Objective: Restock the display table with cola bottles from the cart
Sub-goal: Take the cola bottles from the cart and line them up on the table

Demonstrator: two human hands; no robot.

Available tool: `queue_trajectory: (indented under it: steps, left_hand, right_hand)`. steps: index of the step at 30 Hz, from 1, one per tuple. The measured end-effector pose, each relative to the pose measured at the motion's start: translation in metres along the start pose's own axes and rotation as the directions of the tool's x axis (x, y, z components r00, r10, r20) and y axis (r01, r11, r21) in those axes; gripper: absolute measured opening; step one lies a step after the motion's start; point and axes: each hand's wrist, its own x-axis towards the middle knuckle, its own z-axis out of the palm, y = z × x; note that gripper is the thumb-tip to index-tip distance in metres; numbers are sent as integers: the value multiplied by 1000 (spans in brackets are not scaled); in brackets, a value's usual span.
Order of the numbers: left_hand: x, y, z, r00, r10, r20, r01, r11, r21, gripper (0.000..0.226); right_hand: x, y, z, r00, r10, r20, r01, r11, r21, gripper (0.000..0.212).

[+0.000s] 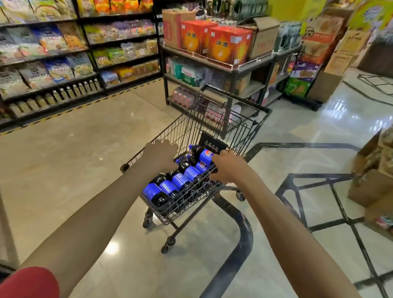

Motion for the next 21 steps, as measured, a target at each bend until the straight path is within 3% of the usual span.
queue_trajectory:
  steps: [10,21]
  left_hand:
    - [105,25,26,996,48,73,-44,998,-47,50]
    - [260,26,41,988,22,154,5,985,-173,55]
  right_hand:
    - [82,52,17,995,3,102,-7,999,32,66]
    - [229,115,18,970,-49,238,53,999,-10,67]
